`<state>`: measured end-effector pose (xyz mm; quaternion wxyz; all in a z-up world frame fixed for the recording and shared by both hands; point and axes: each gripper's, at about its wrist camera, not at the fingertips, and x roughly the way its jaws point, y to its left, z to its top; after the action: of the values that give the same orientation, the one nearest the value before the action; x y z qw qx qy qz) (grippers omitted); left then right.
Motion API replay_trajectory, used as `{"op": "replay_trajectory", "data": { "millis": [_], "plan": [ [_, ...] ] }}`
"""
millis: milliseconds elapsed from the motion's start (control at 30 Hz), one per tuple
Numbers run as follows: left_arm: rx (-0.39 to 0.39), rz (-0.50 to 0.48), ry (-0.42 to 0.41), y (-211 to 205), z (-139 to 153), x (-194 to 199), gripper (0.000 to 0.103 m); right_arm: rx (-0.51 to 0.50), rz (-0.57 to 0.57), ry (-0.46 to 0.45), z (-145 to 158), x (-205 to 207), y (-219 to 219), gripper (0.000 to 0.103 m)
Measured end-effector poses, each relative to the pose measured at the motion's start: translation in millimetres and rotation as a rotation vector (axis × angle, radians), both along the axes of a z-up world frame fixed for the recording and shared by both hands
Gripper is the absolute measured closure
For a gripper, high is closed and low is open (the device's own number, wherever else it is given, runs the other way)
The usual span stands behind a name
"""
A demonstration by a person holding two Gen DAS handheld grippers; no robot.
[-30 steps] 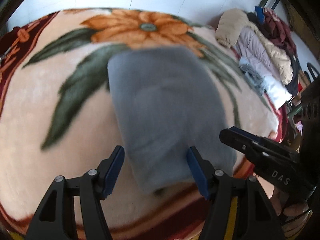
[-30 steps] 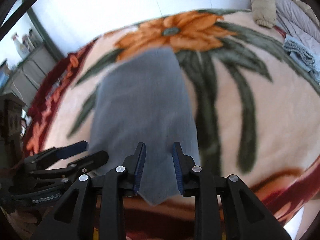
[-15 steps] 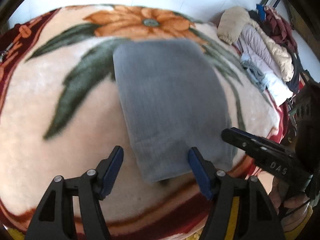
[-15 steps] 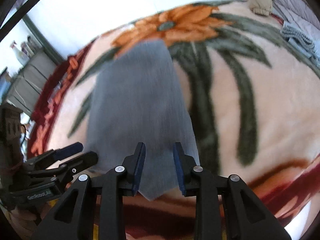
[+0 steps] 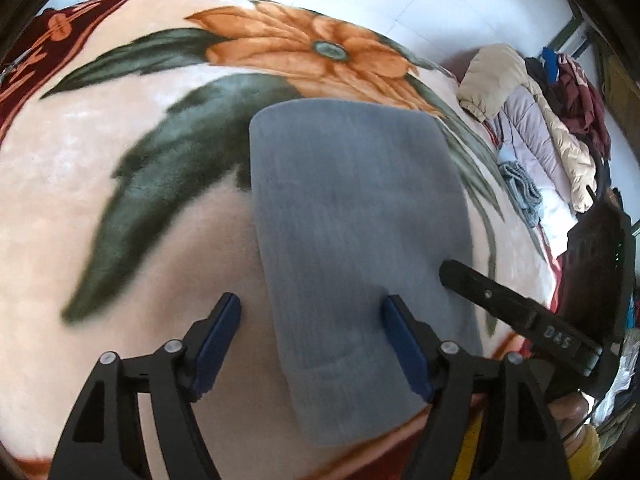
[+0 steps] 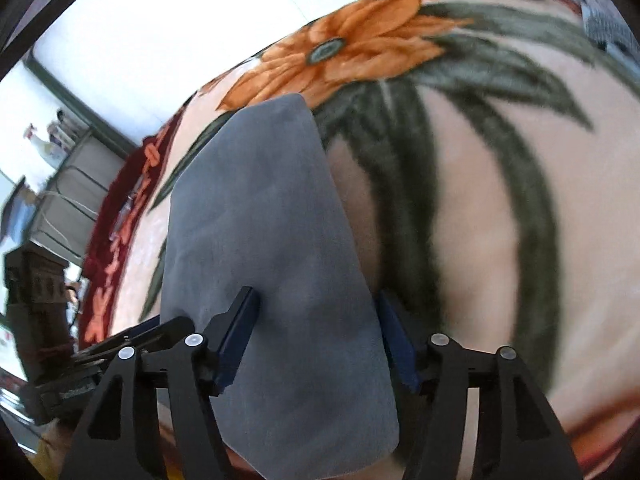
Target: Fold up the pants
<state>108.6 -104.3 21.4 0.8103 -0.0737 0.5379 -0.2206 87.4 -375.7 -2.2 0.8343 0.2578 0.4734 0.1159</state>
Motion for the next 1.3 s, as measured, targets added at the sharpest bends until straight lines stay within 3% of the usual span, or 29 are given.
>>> {"op": "replay_trajectory", "data": {
  "millis": [167, 200, 233, 267, 300, 467, 567, 600, 800, 1033, 1133, 1300],
  "plan": [
    [-0.027, 0.011, 0.002, -4, -5, 3, 0.020, -0.012, 0.009, -0.009, -1, -1, 4, 0.039],
    [-0.035, 0.002, 0.001, -5, -4, 2, 0.024, -0.006, 0.013, -0.004, 0, -1, 6, 0.039],
    [-0.045, -0.008, 0.003, -6, -4, 2, 0.037, 0.004, 0.019, -0.001, 1, -2, 7, 0.047],
    [-0.068, -0.024, 0.013, -9, -3, 0, 0.040, 0.025, 0.025, -0.005, 1, -3, 8, 0.057],
    [-0.059, -0.020, 0.007, -10, -2, -1, 0.041, 0.046, 0.028, -0.006, 1, -3, 10, 0.060],
    [-0.097, -0.022, 0.002, -4, 3, -2, 0.061, 0.112, 0.011, -0.029, 3, -11, 9, 0.067],
    [-0.123, -0.034, -0.012, 0, 14, -4, 0.069, 0.142, 0.012, -0.063, 14, -17, 13, 0.082],
    [-0.130, -0.042, -0.021, 1, 19, -6, 0.071, 0.140, 0.017, -0.075, 20, -20, 17, 0.082],
    [-0.119, -0.063, -0.094, 18, 55, -19, 0.073, 0.154, 0.075, -0.138, 51, -31, 54, 0.084],
    [-0.051, -0.029, -0.146, 74, 79, -33, 0.073, 0.142, 0.177, -0.171, 70, -33, 121, 0.084],
    [-0.016, -0.012, -0.139, 98, 71, -34, 0.072, 0.110, 0.192, -0.133, 56, -27, 144, 0.084],
    [0.011, 0.004, -0.046, 126, 27, -18, 0.069, 0.033, 0.182, -0.062, 20, -19, 161, 0.083]
  ]
}}
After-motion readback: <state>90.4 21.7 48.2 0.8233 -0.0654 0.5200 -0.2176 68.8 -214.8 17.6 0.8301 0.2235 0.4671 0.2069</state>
